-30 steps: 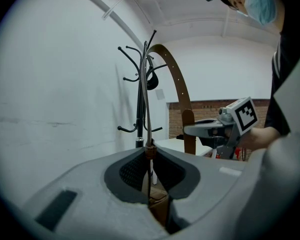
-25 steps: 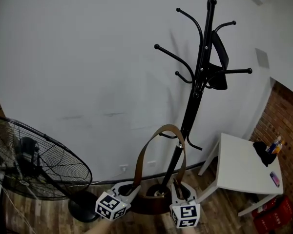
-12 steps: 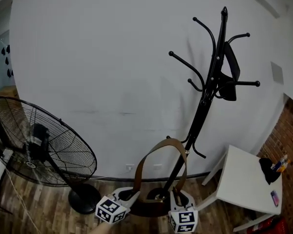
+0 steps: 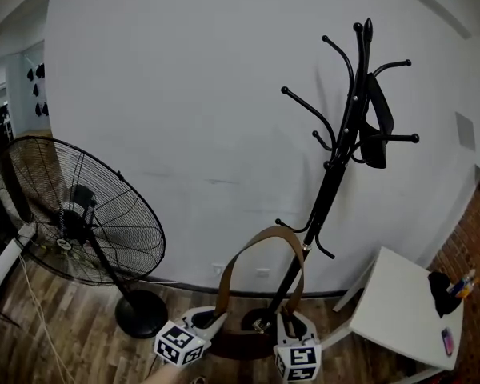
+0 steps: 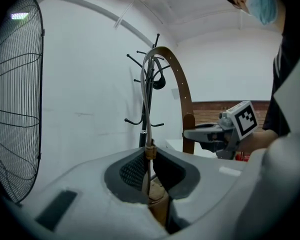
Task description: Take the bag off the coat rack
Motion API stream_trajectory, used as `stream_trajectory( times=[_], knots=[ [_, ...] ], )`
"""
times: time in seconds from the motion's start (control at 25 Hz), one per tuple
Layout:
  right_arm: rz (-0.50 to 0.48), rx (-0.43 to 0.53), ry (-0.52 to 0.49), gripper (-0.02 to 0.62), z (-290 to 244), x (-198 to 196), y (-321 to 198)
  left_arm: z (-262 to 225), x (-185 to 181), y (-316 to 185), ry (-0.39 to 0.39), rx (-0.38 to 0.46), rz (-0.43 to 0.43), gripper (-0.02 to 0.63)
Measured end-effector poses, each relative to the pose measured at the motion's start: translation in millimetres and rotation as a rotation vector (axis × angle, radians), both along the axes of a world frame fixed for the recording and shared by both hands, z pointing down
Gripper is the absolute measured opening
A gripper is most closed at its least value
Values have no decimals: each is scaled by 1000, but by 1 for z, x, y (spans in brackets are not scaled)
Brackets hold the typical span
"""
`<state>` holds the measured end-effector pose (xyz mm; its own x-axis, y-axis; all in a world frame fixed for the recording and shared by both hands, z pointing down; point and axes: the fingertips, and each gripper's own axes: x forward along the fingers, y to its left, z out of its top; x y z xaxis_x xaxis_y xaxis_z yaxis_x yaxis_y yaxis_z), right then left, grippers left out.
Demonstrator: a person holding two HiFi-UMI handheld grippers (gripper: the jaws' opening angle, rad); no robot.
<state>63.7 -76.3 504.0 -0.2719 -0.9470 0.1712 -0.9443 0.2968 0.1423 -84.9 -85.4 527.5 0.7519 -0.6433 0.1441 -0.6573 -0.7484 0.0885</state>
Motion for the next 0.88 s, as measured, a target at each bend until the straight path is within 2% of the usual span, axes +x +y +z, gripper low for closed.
stream_trajectory(
  times=[0.28, 0.88],
  knots=[
    [-41, 15, 5, 58, -5, 12, 23, 4, 11, 28, 8, -10, -49, 38],
    [-92, 9, 4, 57, 5, 43, 58, 12, 42, 73, -24, -10, -93, 38]
  ],
)
